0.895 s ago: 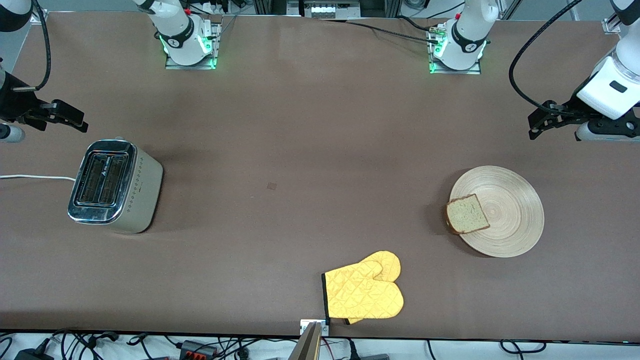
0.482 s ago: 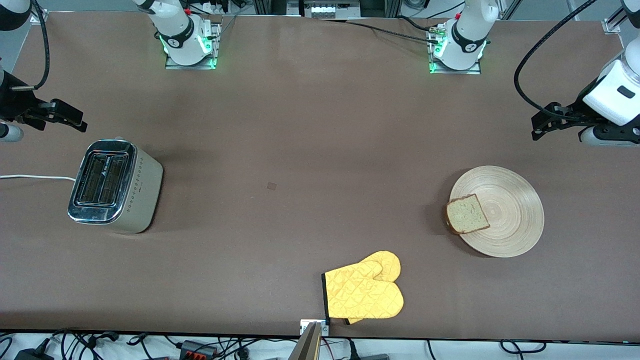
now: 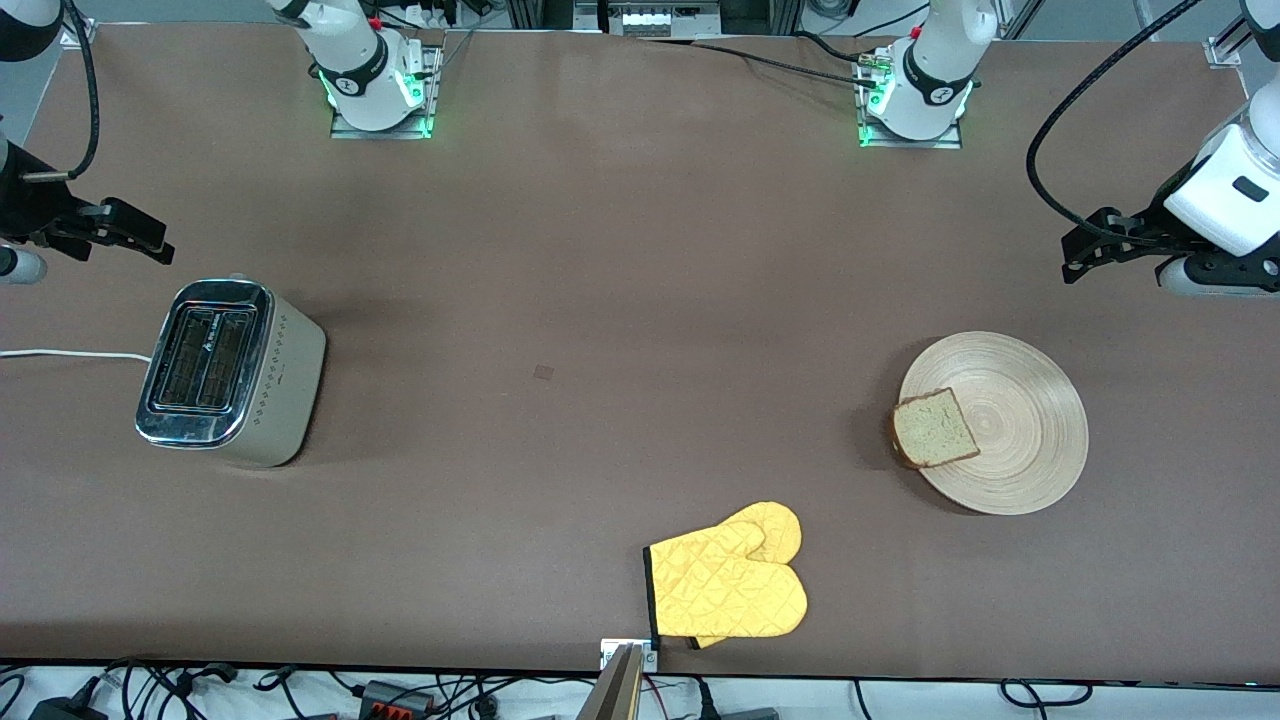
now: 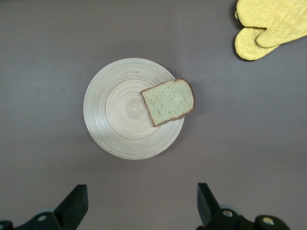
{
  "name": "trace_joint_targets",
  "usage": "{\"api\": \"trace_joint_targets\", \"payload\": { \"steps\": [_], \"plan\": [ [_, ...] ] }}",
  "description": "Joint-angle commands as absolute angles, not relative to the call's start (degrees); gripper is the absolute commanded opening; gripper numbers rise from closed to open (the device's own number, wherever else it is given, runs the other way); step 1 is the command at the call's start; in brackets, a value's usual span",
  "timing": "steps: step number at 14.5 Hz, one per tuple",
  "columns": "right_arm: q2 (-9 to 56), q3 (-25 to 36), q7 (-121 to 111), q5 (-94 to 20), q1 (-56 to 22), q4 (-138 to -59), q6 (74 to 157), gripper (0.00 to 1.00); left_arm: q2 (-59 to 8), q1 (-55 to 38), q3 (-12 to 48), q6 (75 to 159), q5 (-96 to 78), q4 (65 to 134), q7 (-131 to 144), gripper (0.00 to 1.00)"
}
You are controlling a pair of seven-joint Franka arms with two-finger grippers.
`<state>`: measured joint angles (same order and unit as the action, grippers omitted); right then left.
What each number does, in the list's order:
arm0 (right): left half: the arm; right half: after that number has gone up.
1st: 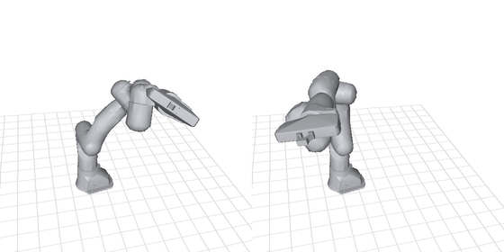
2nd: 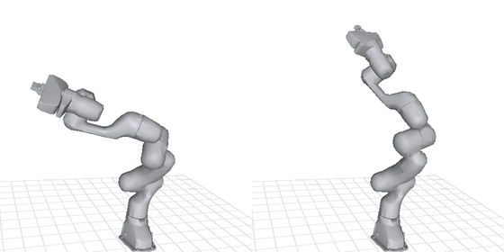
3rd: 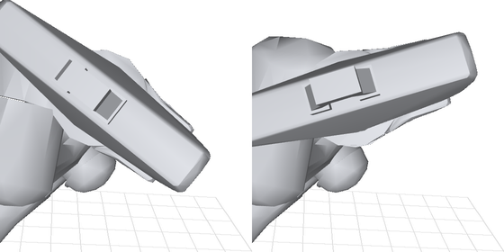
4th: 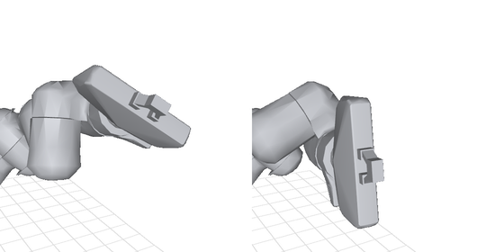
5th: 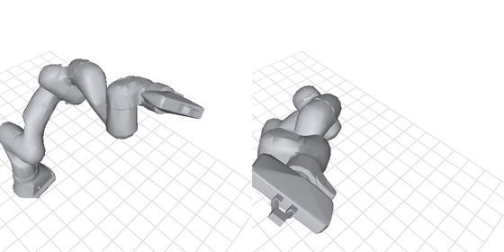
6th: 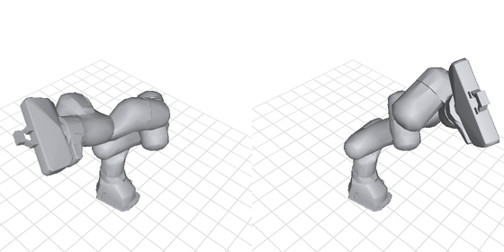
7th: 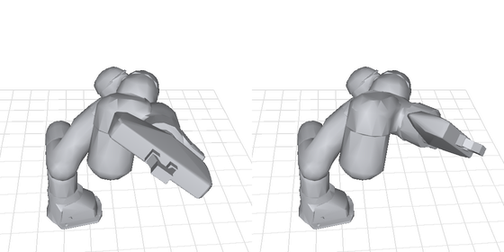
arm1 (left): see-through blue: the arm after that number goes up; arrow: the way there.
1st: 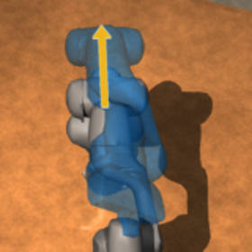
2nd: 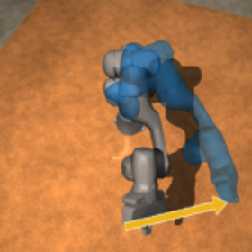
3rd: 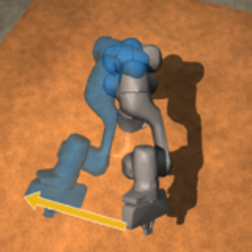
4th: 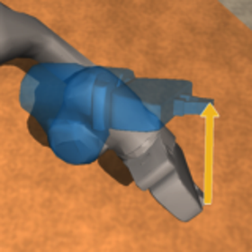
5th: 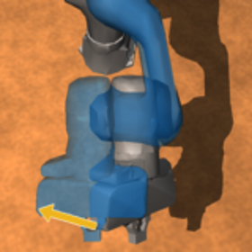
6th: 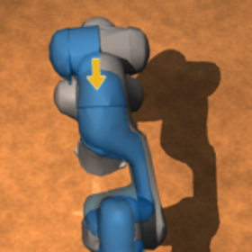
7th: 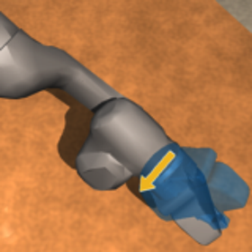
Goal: Move plate and put bread in toaster
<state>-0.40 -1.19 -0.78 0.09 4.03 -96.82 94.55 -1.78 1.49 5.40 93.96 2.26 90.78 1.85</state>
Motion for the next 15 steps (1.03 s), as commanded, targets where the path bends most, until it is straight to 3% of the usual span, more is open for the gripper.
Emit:
{"api": "trace_joint_targets", "payload": {
  "steps": [1,3,5,9,15],
  "plan": [
    [-1.14,-0.7,-1.76,0.17,3.52,-97.38,95.27,1.0,-2.72,1.41,5.45,91.58,1.85,88.68,1.58,1.0],
    [-1.14,-0.7,-1.67,0.09,3.6,-97.29,95.27,1.0,-5.42,0.62,5.36,90.71,1.85,89.64,1.58,1.0],
    [-1.06,-0.7,-1.06,-0.09,3.69,-97.29,94.84,1.0,-7.64,1.23,5.27,84.49,1.76,88.59,1.05,1.0],
    [-0.88,-0.7,-0.88,-0.26,3.69,-97.21,94.83,1.0,-11.85,1.49,4.22,84.2,1.93,88.42,0.71,1.0],
    [0.96,-0.79,-0.88,-0.44,3.6,-97.21,95.19,1.0,-20.64,13.77,3.87,88.13,-3.05,83.76,-6.23,1.0]
  ]
}}
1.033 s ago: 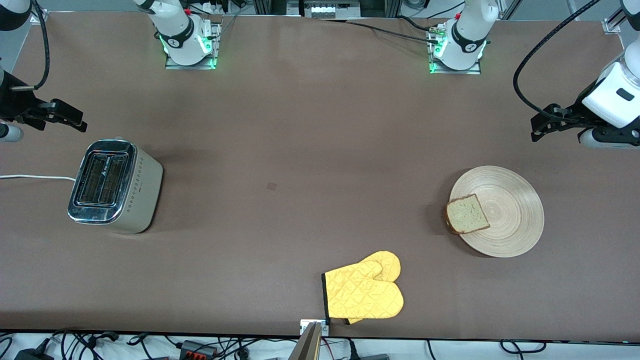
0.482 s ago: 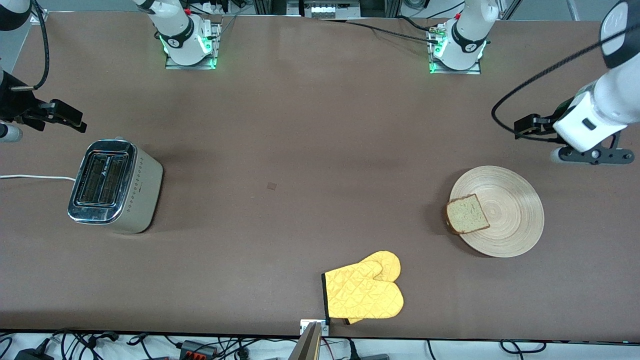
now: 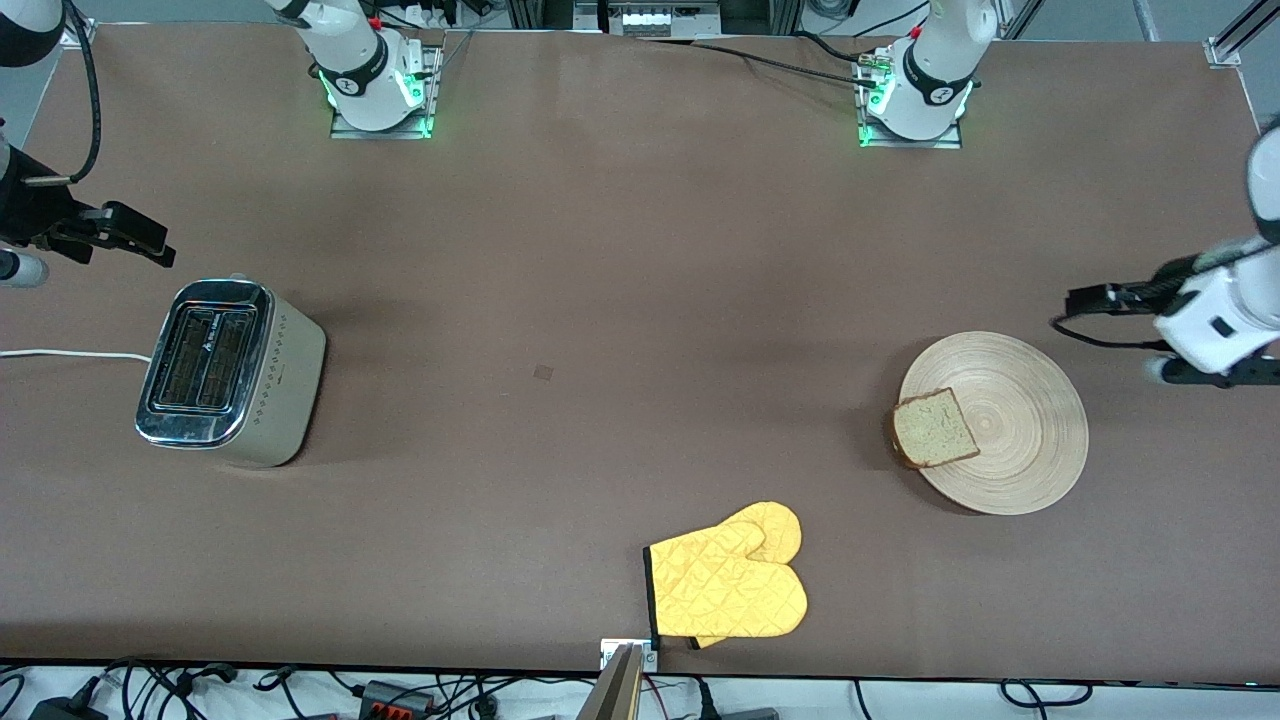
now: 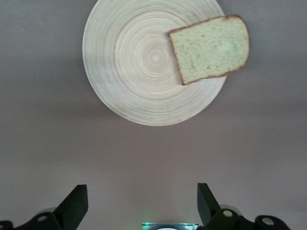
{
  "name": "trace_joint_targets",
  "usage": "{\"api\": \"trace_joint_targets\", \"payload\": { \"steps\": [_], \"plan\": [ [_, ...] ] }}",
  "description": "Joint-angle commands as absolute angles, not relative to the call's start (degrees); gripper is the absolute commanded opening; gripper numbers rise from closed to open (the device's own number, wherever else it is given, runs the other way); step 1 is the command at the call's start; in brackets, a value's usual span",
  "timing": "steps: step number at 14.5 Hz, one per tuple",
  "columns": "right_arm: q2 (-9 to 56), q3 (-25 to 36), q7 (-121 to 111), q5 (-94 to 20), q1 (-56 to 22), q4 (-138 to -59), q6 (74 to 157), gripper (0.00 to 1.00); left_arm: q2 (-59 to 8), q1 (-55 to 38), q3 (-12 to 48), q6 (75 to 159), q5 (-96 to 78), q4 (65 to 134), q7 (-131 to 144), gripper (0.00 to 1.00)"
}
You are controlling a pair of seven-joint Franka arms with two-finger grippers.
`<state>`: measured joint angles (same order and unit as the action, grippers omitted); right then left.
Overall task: Move plate and put bread in toaster
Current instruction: 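Lower the left gripper to the wooden plate rim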
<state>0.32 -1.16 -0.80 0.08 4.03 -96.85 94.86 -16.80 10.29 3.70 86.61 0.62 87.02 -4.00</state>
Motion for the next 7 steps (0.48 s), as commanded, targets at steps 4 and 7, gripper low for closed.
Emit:
{"api": "trace_joint_targets", "payload": {
  "steps": [4,7],
  "plan": [
    [1.05,-0.79,-0.88,-0.44,3.34,-97.21,95.27,1.0,-28.28,22.57,3.87,96.66,-12.72,83.76,-19.82,1.0],
    [0.88,-0.88,-0.88,-0.44,3.34,-97.21,95.27,1.0,-33.56,28.11,3.87,100.11,-22.56,83.76,-29.51,1.0]
  ]
}}
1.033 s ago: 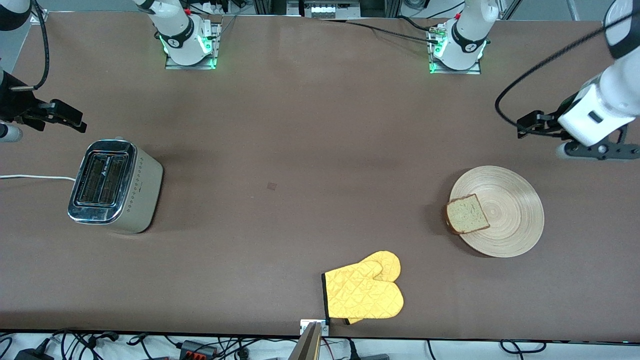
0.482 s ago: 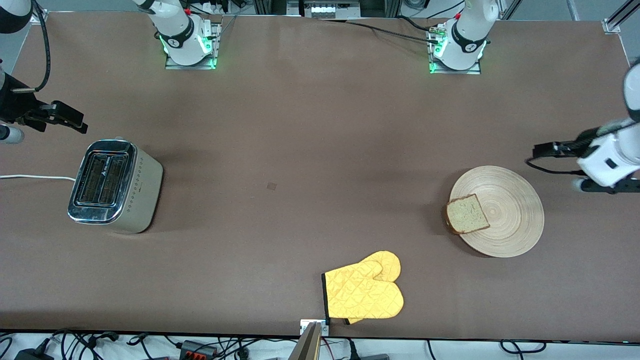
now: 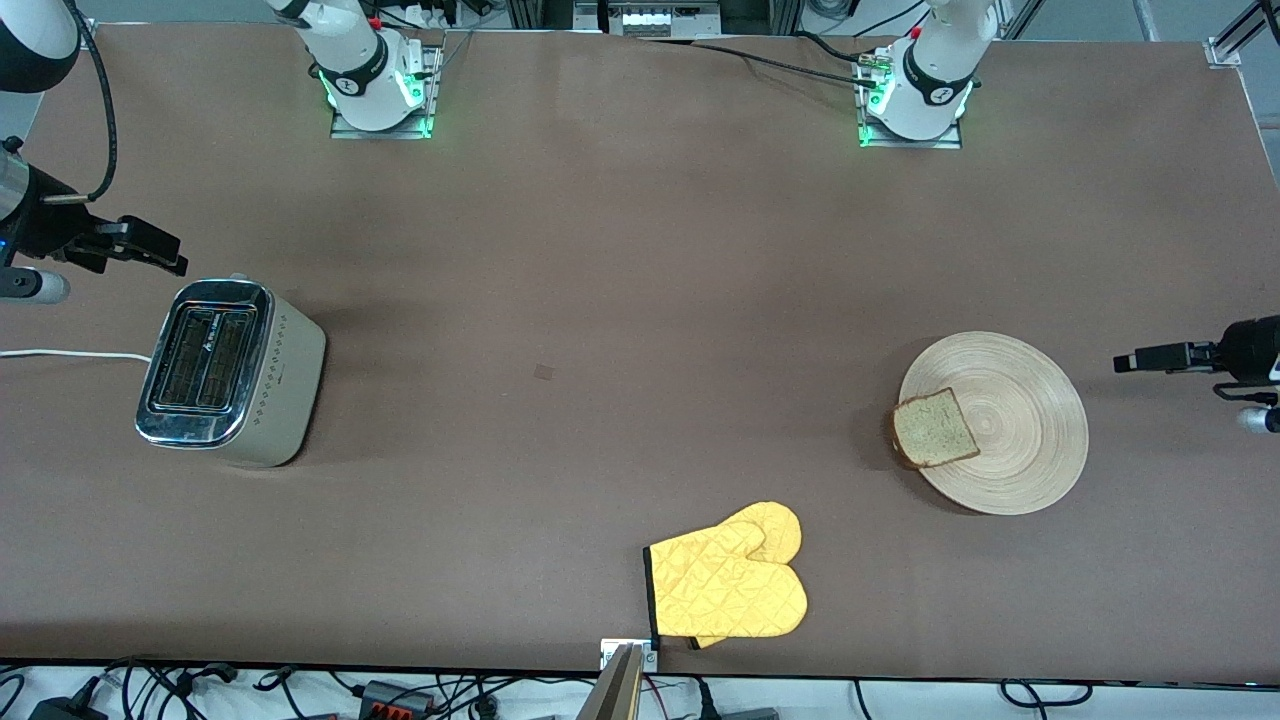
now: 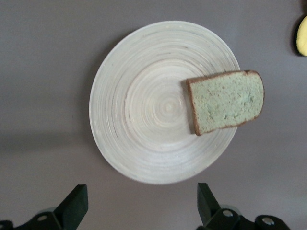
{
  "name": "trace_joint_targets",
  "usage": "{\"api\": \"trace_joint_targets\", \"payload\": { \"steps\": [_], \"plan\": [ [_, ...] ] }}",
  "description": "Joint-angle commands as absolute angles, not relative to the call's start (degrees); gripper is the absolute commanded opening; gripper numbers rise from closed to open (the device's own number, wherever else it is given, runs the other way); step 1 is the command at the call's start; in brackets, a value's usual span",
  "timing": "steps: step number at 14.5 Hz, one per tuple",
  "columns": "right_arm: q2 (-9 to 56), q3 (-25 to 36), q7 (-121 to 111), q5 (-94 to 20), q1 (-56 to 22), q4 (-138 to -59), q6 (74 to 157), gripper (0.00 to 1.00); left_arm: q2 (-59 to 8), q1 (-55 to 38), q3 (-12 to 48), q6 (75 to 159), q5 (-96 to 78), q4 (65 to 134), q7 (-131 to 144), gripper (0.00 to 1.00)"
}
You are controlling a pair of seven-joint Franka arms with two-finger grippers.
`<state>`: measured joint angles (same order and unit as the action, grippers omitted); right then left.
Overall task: Move plate and put bread in toaster
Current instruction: 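Lower the left gripper to the wooden plate rim, then push the plate toward the toaster with the left gripper while the right gripper approaches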
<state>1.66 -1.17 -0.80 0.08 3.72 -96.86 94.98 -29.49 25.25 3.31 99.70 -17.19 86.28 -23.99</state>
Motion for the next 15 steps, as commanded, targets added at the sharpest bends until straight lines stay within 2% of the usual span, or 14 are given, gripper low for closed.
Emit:
{"api": "trace_joint_targets", "payload": {
  "steps": [1,5,8,11,13,14,15],
  "plan": [
    [0.79,-0.88,-0.88,-0.44,3.25,-97.21,95.19,1.0,-35.05,29.78,3.87,100.11,-25.11,83.93,-31.88,1.0],
    [0.97,-1.05,-0.97,-0.35,3.25,-97.21,95.19,1.0,-42.35,35.15,3.87,100.11,-32.67,84.02,-41.37,1.0],
    [1.49,-1.23,-1.58,-0.53,3.08,-97.21,94.83,1.0,-47.79,37.17,3.78,100.11,-45.06,84.11,-48.59,1.0],
    [3.87,-2.29,-1.23,0.0,-0.34,-95.63,94.57,1.0,-51.14,37.62,3.87,100.2,-47.28,84.11,-48.95,1.0],
    [3.87,-2.37,-0.97,-0.35,-1.31,-95.54,94.57,1.0,-52.82,37.53,3.87,100.37,-49.12,84.02,-50.0,0.92],
    [4.22,-2.37,-1.49,-0.79,-1.41,-95.54,95.01,1.0,-53.26,37.53,3.78,100.37,-50.7,84.02,-50.53,0.82],
    [5.0,-2.46,-1.93,-1.4,-1.67,-94.93,94.57,1.0,-53.44,37.62,3.78,100.37,-50.71,84.02,-51.06,0.67]
  ]
}}
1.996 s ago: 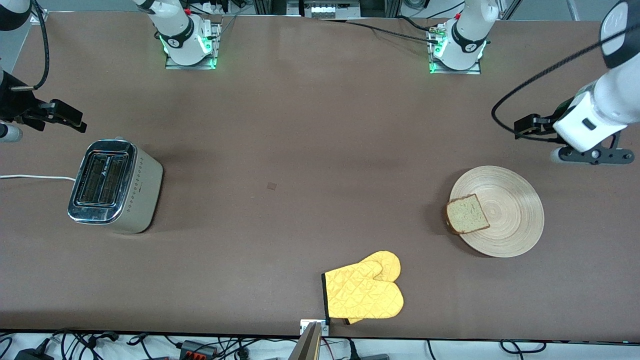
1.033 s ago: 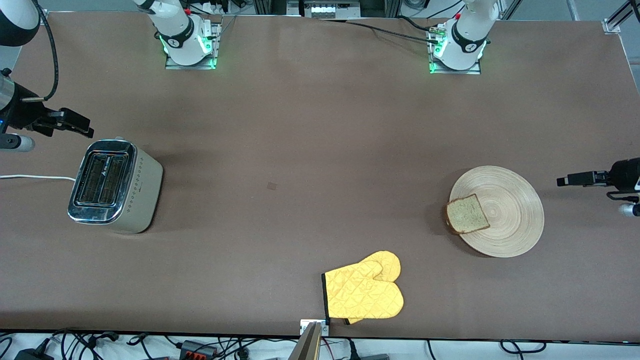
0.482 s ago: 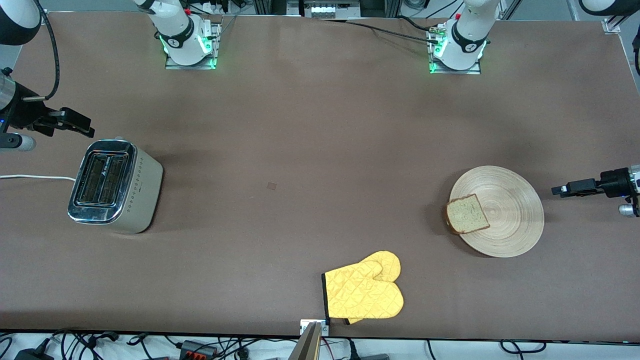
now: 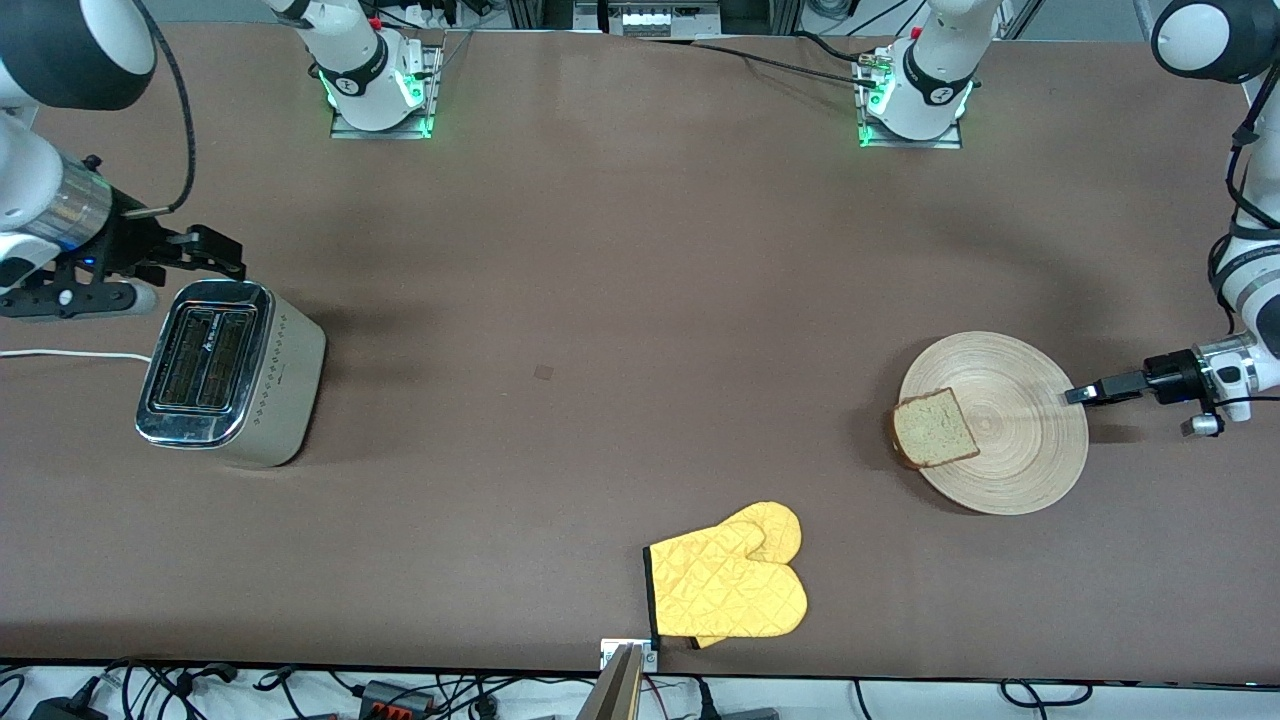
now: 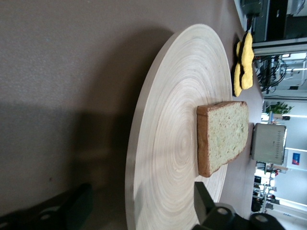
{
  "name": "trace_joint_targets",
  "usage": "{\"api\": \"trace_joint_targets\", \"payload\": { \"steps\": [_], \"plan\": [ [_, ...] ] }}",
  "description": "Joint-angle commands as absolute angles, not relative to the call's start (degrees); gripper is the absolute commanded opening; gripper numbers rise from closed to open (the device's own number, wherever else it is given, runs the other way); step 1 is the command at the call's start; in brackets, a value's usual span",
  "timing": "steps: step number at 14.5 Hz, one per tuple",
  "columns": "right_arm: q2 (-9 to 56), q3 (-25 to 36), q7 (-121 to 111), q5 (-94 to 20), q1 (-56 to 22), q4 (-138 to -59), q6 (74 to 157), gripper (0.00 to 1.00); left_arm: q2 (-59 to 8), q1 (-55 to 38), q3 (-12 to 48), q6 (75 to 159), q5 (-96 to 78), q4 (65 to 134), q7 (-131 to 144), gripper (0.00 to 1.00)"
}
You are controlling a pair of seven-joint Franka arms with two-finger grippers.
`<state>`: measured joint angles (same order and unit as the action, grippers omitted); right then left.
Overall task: Move plate and put bread in toaster
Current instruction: 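Push the plate toward the toaster with the left gripper while the right gripper approaches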
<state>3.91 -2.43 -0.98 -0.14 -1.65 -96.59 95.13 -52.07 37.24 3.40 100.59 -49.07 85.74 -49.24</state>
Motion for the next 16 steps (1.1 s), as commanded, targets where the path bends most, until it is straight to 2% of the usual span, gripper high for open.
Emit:
{"api": "trace_joint_targets", "payload": {
  "steps": [1,2,3,5,12,16],
  "plan": [
    [4.92,-2.55,-1.85,-1.49,-3.32,-94.92,94.22,1.0,-53.44,37.62,3.78,100.37,-50.54,84.02,-51.33,0.47],
    [5.18,-2.55,-1.41,-1.41,-5.69,-94.92,94.13,1.0,-53.35,37.62,3.78,100.28,-50.1,84.02,-51.42,0.26],
    [5.27,-2.55,-1.06,-1.41,-6.67,-94.92,94.04,1.0,-53.35,37.62,3.78,100.28,-50.01,84.02,-51.42,0.13],
    [6.15,-2.55,-0.88,-1.49,-7.12,-94.4,94.66,1.0,-53.35,37.62,3.78,100.28,-50.01,84.02,-51.5,0.04],
    [8.0,-2.55,-1.49,-1.67,-6.77,-94.66,95.36,1.0,-51.68,36.92,4.66,98.96,-50.1,83.76,-50.37,0.01],
    [7.82,-2.46,-0.7,-1.49,-7.21,-95.36,97.82,1.0,-50.89,34.89,8.16,96.26,-49.92,83.67,-47.81,0.01]
  ]
}}
